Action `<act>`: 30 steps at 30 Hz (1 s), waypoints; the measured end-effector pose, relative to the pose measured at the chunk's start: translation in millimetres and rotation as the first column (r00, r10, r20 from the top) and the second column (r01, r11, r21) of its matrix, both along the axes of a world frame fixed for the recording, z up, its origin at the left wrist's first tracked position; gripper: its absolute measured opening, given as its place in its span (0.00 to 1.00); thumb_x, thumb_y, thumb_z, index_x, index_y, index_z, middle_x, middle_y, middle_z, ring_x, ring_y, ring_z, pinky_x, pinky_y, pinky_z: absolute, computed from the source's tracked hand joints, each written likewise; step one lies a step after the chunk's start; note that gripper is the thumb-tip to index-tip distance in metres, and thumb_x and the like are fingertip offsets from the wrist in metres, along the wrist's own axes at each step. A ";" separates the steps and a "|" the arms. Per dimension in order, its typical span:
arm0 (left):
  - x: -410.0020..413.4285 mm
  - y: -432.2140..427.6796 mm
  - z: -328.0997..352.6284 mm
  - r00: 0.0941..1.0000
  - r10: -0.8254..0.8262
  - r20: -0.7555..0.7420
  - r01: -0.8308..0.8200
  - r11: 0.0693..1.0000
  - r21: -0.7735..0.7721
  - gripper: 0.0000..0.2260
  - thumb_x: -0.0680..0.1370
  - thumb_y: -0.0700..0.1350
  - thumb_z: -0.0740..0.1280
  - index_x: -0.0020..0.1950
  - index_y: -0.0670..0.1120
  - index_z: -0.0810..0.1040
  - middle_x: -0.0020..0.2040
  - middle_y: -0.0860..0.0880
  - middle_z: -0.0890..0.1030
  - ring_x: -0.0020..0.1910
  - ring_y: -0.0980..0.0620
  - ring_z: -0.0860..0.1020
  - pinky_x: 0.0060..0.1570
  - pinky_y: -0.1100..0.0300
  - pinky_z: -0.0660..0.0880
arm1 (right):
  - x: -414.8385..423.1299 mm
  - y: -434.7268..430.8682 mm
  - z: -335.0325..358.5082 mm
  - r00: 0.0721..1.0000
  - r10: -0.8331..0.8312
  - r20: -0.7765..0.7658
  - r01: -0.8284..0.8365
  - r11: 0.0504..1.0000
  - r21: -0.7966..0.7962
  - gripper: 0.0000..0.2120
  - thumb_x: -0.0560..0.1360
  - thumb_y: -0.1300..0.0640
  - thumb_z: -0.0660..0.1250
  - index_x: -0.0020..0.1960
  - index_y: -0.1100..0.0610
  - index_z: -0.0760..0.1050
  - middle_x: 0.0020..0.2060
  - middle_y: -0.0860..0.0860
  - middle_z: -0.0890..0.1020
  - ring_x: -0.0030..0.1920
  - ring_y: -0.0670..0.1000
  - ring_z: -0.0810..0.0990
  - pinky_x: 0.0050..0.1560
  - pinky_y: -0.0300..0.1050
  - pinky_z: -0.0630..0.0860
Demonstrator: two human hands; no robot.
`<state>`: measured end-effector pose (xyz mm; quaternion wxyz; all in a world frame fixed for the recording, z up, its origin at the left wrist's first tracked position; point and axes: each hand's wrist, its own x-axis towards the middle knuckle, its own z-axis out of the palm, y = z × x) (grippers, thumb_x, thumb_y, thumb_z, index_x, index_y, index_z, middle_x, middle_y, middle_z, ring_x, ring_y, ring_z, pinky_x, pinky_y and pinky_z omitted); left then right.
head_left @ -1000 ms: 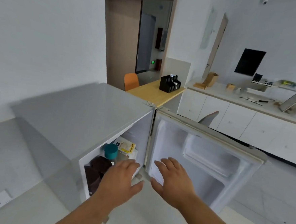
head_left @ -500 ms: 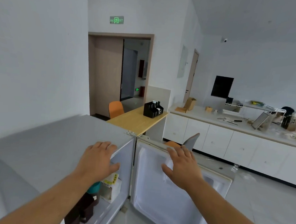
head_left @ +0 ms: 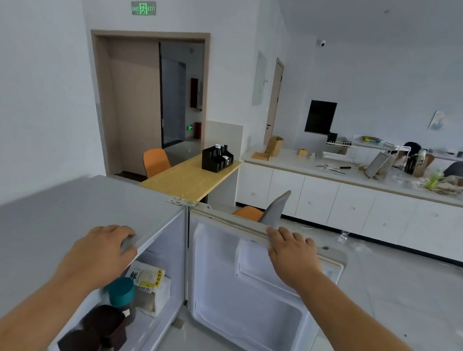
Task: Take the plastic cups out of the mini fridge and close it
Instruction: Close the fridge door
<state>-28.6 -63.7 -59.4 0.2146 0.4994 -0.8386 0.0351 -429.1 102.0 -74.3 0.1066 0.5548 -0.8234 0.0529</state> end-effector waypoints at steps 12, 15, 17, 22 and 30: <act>-1.3 2.8 3.9 1.000 0.005 -0.024 -0.004 1.000 0.024 0.15 0.80 0.57 0.62 0.64 0.53 0.77 0.59 0.51 0.82 0.55 0.49 0.76 0.51 0.49 0.79 | 55.0 23.2 17.4 0.999 0.039 0.027 -0.040 0.999 0.034 0.20 0.82 0.53 0.54 0.74 0.48 0.66 0.63 0.49 0.78 0.50 0.56 0.80 0.44 0.51 0.78; -0.9 3.2 3.6 1.000 0.001 -0.025 0.000 0.999 0.035 0.16 0.80 0.56 0.62 0.64 0.53 0.78 0.60 0.51 0.82 0.55 0.48 0.76 0.50 0.48 0.77 | 74.8 27.5 29.0 0.995 0.092 0.031 -0.094 0.993 0.071 0.13 0.81 0.50 0.55 0.61 0.49 0.73 0.48 0.49 0.77 0.42 0.54 0.78 0.35 0.47 0.71; -0.8 3.6 4.2 1.000 0.001 -0.019 -0.001 1.000 0.031 0.16 0.79 0.57 0.62 0.64 0.53 0.77 0.59 0.51 0.82 0.54 0.49 0.76 0.49 0.49 0.77 | 90.5 28.2 37.0 0.990 0.133 0.053 -0.137 0.987 0.083 0.11 0.81 0.50 0.54 0.52 0.50 0.74 0.43 0.48 0.73 0.40 0.53 0.76 0.34 0.46 0.69; 0.4 4.3 5.3 1.000 0.001 -0.027 0.000 0.999 0.046 0.16 0.80 0.56 0.60 0.64 0.53 0.77 0.60 0.51 0.82 0.55 0.49 0.75 0.51 0.50 0.78 | 127.4 27.6 43.1 0.950 0.276 0.145 -0.278 0.961 -0.005 0.14 0.81 0.47 0.55 0.45 0.50 0.75 0.41 0.47 0.75 0.41 0.52 0.77 0.42 0.51 0.78; 3.5 6.3 5.8 0.998 -0.011 -0.059 0.016 0.997 0.082 0.17 0.80 0.57 0.60 0.65 0.53 0.78 0.62 0.51 0.81 0.58 0.49 0.76 0.54 0.50 0.76 | 178.8 16.5 31.1 0.856 0.466 0.223 -0.455 0.885 -0.099 0.24 0.81 0.39 0.49 0.60 0.47 0.79 0.48 0.44 0.77 0.47 0.46 0.77 0.48 0.46 0.79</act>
